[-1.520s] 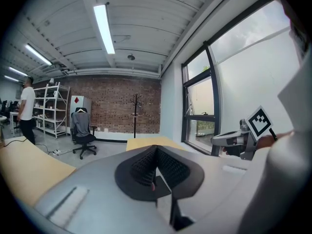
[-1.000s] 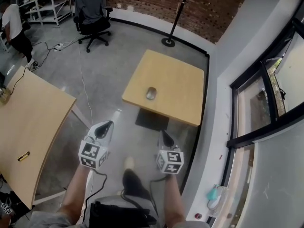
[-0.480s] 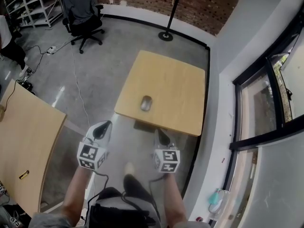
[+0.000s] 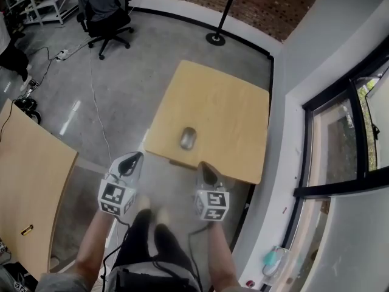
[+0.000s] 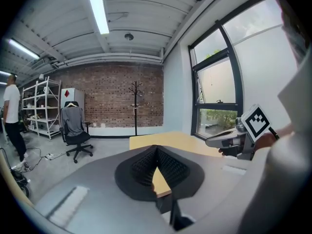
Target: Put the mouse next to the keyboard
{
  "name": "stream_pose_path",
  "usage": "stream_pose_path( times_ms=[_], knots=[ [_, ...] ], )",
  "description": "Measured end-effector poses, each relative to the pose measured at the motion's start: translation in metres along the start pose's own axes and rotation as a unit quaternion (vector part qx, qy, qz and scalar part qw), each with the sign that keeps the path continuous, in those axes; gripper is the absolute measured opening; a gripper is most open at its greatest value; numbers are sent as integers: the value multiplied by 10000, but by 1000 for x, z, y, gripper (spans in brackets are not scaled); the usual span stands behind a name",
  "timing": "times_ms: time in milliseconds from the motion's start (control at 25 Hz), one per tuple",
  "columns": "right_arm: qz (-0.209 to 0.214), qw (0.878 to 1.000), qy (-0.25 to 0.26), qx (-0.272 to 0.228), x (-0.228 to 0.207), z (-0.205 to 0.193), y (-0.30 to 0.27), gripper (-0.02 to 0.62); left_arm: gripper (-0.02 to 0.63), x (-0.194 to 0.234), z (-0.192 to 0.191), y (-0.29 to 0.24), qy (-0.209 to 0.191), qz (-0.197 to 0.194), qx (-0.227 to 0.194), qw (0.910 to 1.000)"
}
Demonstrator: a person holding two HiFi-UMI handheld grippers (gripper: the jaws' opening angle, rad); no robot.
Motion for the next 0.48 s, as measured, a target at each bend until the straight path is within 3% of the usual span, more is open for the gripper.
stream_pose_path(
  times_ms=[480],
  knots=[
    [-352, 9989, -224, 222, -11, -31, -71, 15, -2, 25, -44, -72, -152, -591, 185, 9980]
  ],
)
Point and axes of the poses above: the fingertips, and each gripper's own axes: y backward along the fingers, x to its left, z out of its top, the point moved 5 cm from there along y, backward along the fingers, and after that the axes turned 9 degrees about -y, right-handed, at the moved point
